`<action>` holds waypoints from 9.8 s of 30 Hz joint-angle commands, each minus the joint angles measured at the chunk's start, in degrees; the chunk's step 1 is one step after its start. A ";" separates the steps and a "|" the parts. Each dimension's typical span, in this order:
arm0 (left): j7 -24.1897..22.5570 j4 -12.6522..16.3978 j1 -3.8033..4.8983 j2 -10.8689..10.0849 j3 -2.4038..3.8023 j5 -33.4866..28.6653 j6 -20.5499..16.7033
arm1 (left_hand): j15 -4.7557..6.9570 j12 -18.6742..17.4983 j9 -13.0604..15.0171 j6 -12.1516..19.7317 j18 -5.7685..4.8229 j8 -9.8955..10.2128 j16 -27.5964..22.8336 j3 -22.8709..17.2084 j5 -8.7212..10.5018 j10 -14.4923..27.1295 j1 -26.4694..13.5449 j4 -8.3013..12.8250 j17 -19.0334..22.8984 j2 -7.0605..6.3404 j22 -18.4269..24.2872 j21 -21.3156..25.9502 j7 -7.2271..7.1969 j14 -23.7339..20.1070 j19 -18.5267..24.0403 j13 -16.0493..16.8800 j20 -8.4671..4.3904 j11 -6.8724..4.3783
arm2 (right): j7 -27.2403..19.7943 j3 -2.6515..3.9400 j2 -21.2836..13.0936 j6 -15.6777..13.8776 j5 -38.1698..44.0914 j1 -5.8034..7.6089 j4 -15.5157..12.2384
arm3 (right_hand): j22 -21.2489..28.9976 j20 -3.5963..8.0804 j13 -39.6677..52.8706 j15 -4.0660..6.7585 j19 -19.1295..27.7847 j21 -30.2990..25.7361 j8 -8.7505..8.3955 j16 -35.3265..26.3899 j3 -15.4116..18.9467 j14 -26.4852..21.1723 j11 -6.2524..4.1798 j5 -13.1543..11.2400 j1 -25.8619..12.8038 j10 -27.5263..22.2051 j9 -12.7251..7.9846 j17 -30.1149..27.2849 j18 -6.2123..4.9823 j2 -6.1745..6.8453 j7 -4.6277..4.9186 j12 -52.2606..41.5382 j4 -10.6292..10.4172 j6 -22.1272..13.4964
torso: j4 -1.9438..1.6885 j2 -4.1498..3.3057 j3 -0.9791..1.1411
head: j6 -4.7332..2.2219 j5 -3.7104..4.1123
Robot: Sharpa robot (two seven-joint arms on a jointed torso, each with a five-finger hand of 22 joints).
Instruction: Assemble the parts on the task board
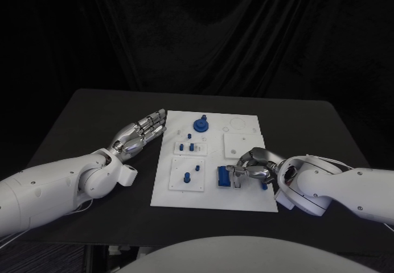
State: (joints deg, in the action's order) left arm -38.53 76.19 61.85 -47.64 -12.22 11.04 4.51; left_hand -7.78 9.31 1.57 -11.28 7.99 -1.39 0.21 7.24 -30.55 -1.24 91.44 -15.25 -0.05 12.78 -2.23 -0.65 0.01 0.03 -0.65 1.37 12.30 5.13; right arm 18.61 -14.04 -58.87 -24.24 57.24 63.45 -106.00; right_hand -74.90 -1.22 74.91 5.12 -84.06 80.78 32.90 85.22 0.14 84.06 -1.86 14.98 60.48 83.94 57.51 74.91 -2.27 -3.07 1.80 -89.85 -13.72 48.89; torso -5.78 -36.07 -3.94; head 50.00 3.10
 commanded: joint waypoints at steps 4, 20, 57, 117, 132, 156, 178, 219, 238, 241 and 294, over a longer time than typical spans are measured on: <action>-0.49 0.06 -0.09 0.17 0.05 -0.01 0.71 | -0.37 0.04 0.07 -0.05 0.67 -0.34 -0.21 -0.43 0.38 0.19 0.39 -0.07 0.05 -0.12 -0.04 0.07 0.38 -0.03 -0.03 0.05 0.41 -0.12 | 1.74 -0.01 0.18 4.38 3.97 0.06 0.27 | -11.97 0.54 15.09 0.68 -1.94 0.27 2.49 0.16 0.68 3.93 -0.57 -3.49 3.48 6.06 2.15 3.79 -0.10 1.04 -0.37 -0.15 2.41 0.09 | 0.01 0.02 0.00 | 0.00 -0.05; -0.44 0.16 -0.14 -0.07 0.05 -0.01 0.67 | -0.48 0.05 0.08 -0.16 0.64 -0.36 -0.21 -0.51 0.46 0.20 0.38 -0.07 0.05 -0.09 -0.07 0.06 0.47 -0.03 -0.04 0.05 0.47 -0.14 | 3.36 -0.02 -0.17 5.51 8.47 -0.12 0.32 | -11.92 1.00 15.09 1.16 -1.88 0.09 6.11 0.07 2.30 3.89 -1.12 -5.89 5.91 6.06 5.71 3.58 -0.14 0.82 -0.98 -0.15 3.85 -0.80 | -0.03 0.03 -0.05 | 0.00 -0.56; 0.03 0.24 -0.14 -0.42 0.04 -0.01 -0.01 | -0.58 0.49 0.14 -0.77 0.60 -0.46 -0.21 -0.69 -0.34 0.05 0.41 -0.04 0.05 -0.26 -0.21 0.00 0.71 -0.03 -0.14 0.11 0.55 -0.40 | 15.24 -0.27 -11.89 13.72 24.80 3.71 -4.34 | -12.04 0.25 15.09 0.32 -2.02 0.28 -3.10 -0.04 4.54 3.86 -0.10 7.23 5.62 6.06 -4.56 3.36 -0.04 0.12 0.22 -0.15 -0.95 0.94 | 0.05 -0.25 0.05 | 0.00 2.93; 0.55 -0.12 -0.34 -0.32 0.04 -0.01 1.13 | -0.63 0.54 0.17 -1.05 0.57 -0.49 -0.21 -1.10 -0.39 0.07 0.55 0.07 0.05 -0.18 -0.11 0.02 1.63 -0.03 -0.13 0.11 0.60 -0.22 | 8.33 -0.16 -7.00 4.27 3.61 -1.07 -1.99 | -11.23 -1.20 15.09 -1.29 -0.92 -2.25 -16.50 -0.98 -18.04 3.40 1.88 16.21 13.11 6.06 -20.29 1.12 -0.64 4.71 2.59 -0.15 12.47 5.26 | -0.04 -0.25 0.07 | 0.00 4.12; 0.68 -0.21 -0.35 -0.01 0.04 -0.01 1.17 | -0.52 0.60 0.19 -1.23 0.60 -0.52 -0.21 -1.19 -0.25 0.05 0.57 0.11 0.05 -0.20 -0.07 0.03 2.04 -0.03 -0.12 0.11 0.55 -0.21 | 3.80 -0.09 -5.48 4.55 -14.90 2.21 -2.12 | -11.17 -1.22 15.09 -1.31 -0.88 -2.45 -16.38 -0.83 -19.98 3.49 1.90 15.88 10.13 6.06 -20.38 1.37 -0.69 4.39 2.63 -0.15 12.35 4.57 | -0.18 -0.21 0.01 | 0.00 3.85; 0.82 -0.44 -0.37 0.20 0.04 -0.01 1.51 | -0.44 0.99 0.21 -1.42 0.63 -0.55 -0.21 -1.36 -0.31 -0.07 0.62 0.15 0.05 -0.13 0.04 0.06 2.47 -0.03 -0.08 0.17 0.48 -0.11 | 6.76 -0.19 -1.18 9.93 -6.87 2.16 1.82 | -11.07 -1.37 15.09 -1.44 -0.79 -2.78 -16.28 -0.88 -20.47 3.46 2.04 12.89 6.97 6.06 -20.64 1.18 -0.76 4.51 2.73 -0.15 11.63 3.80 | 0.01 -0.27 0.08 | 0.00 3.23; 1.03 -0.55 -0.39 0.18 0.04 -0.01 1.66 | -0.42 1.10 0.22 -1.51 0.64 -0.57 -0.21 -1.40 -0.24 -0.12 0.62 0.16 0.05 -0.12 0.04 0.06 2.62 -0.03 -0.08 0.19 0.47 -0.07 | 6.79 -0.19 -0.35 10.10 -6.19 2.13 2.41 | -10.88 -1.36 15.09 -1.42 -0.55 -3.38 -16.09 -1.11 -19.10 3.34 2.00 12.53 4.15 6.06 -21.04 0.65 -0.89 4.29 2.67 -0.15 10.13 3.90 | -0.02 -0.24 0.06 | 0.00 2.82; 1.34 -0.59 -0.49 0.13 0.04 -0.01 1.93 | -0.43 1.12 0.33 -2.34 0.66 -0.73 -0.21 -1.65 0.08 -0.15 0.60 0.17 0.05 -0.11 0.05 0.06 3.53 -0.03 -0.09 0.17 0.51 -0.28 | 4.74 -0.23 -1.98 9.53 -0.43 1.88 1.10 | -10.68 -0.48 15.09 -0.46 -0.36 -4.41 -4.93 -1.20 -10.45 3.34 0.77 -2.92 2.01 6.06 -13.52 0.52 -1.07 3.66 1.30 -0.15 5.79 1.25 | -0.01 -0.25 0.06 | 0.00 2.44; -3.99 2.48 -0.46 -1.68 0.06 3.77 -4.62 | 3.00 2.81 0.49 -4.27 1.85 -1.08 -0.21 -1.84 -1.04 -0.62 0.58 -0.71 0.05 -0.89 0.34 0.12 3.98 -0.03 0.00 0.36 -1.71 -0.29 | -15.45 -0.18 -8.11 -8.93 -0.16 2.16 -1.55 | 3.01 -2.39 2.72 -2.67 16.79 -42.35 -2.75 -26.25 -1.30 -11.04 2.77 1.85 -5.04 -7.62 -14.98 -36.55 -7.37 -2.60 2.94 11.33 -2.75 -3.44 | 0.03 -0.14 0.09 | 0.00 1.17; -4.45 3.54 -0.36 -2.31 0.07 4.00 -5.67 | 3.49 3.04 0.54 -4.84 1.81 -1.17 -0.21 -1.92 -1.27 -0.69 0.72 -0.83 0.05 -0.97 0.44 0.15 4.37 -0.03 0.04 0.38 -2.27 -0.63 | -21.64 -0.17 -8.38 -9.95 -4.71 3.66 -1.24 | 10.37 -5.29 -17.31 -5.94 25.39 -56.07 -5.63 -39.43 0.06 -21.99 6.04 3.00 -2.91 -33.95 -19.77 -46.27 -7.59 -3.73 5.60 33.35 -3.16 -4.47 | 0.11 0.05 0.17 | 0.00 0.90; 8.50 13.53 -1.64 2.81 11.90 -10.70 -47.55 | 7.78 -9.31 -1.57 11.28 -7.99 1.39 -0.21 -7.24 23.80 1.24 -73.32 15.25 0.05 -12.78 2.23 0.65 -0.01 -0.03 0.65 -1.37 -12.30 -5.13 | -48.38 14.01 14.13 -19.84 -57.16 -3.27 16.02 | 74.90 1.22 -74.91 -5.12 84.06 -80.78 -32.90 -85.22 -0.14 -84.06 1.86 -14.98 -46.99 -83.94 -57.51 -74.91 2.27 3.07 -1.80 89.85 13.72 -44.33 | 5.78 4.89 3.94 | -15.62 -3.10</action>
State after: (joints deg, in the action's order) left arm -31.41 89.43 60.30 -44.94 -0.41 3.17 -36.30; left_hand -0.39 1.25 0.07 -4.22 1.19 -0.22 0.21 0.00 -9.14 -0.08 24.53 -2.71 -0.05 0.54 -0.08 -0.20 0.02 -0.19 0.06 0.06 0.71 0.51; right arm -28.06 -0.12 -44.78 -40.68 4.70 60.33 -90.09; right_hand -0.17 -3.18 0.58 -1.17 0.00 0.36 0.32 0.41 0.29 0.08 1.50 4.70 18.22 0.12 0.34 0.07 -0.40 -0.27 0.08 -2.41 -2.42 6.12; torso -0.25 -31.23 -0.15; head 34.56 0.02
